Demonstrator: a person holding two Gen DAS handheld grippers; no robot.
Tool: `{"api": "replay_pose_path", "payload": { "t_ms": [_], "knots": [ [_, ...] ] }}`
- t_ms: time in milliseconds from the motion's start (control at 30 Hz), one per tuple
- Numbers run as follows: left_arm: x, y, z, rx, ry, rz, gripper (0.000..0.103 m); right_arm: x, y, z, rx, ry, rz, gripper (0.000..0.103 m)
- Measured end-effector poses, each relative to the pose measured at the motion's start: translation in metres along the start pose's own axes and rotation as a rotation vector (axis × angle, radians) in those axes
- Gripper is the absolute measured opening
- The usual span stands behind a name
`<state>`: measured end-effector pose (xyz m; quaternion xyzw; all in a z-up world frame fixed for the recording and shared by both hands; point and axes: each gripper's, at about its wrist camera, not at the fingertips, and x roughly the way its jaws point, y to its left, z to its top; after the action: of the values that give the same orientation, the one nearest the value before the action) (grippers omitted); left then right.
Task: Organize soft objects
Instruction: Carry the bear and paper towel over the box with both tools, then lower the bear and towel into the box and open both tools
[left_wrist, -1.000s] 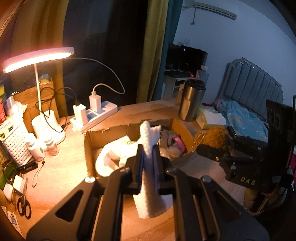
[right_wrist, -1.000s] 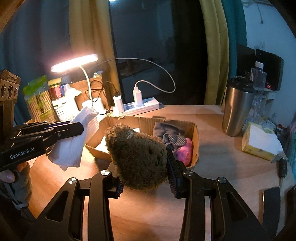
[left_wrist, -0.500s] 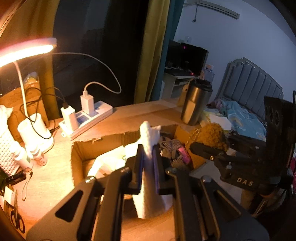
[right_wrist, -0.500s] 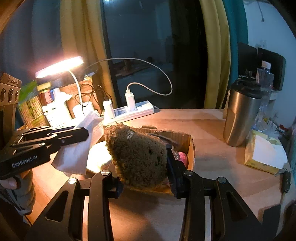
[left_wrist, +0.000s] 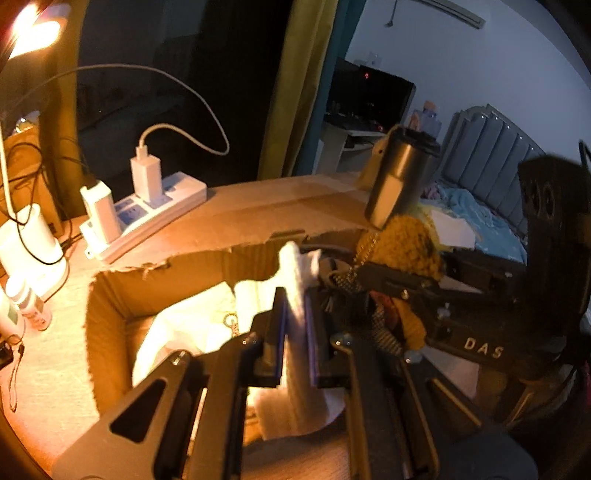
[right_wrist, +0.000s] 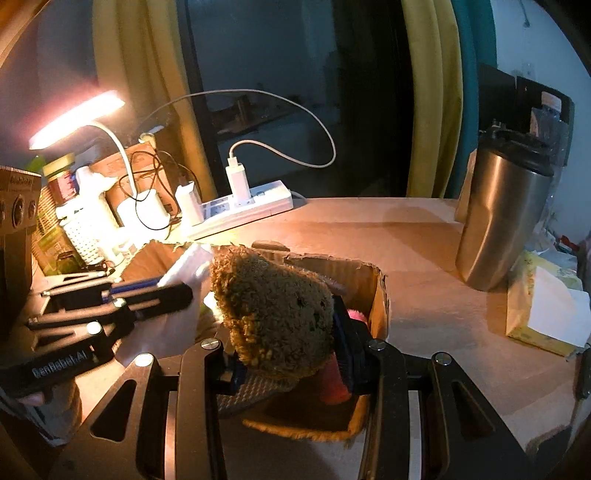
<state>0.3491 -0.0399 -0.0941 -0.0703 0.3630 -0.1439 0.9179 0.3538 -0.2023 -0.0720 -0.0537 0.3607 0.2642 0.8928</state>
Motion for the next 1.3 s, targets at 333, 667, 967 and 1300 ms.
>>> {"api": "replay_pose_path", "payload": {
  "t_ms": [333, 667, 967, 1300],
  "knots": [
    [0.031, 0.002, -0.009, 0.000, 0.065, -0.026, 0.011, 0.030, -0.009, 0.003, 0.024, 0.038, 0.000, 0.041],
    [0.033, 0.002, -0.007, -0.005, 0.066, -0.022, 0.013, 0.041, -0.013, 0.001, 0.036, 0.046, 0.008, 0.053],
    [0.025, 0.005, -0.006, -0.006, 0.068, 0.033, 0.022, 0.034, -0.013, 0.004, 0.040, 0.032, -0.009, 0.061],
    [0.006, 0.006, -0.007, -0.001, 0.038, 0.079, 0.029, 0.017, -0.008, 0.003, 0.040, 0.011, -0.018, 0.061]
  ]
}}
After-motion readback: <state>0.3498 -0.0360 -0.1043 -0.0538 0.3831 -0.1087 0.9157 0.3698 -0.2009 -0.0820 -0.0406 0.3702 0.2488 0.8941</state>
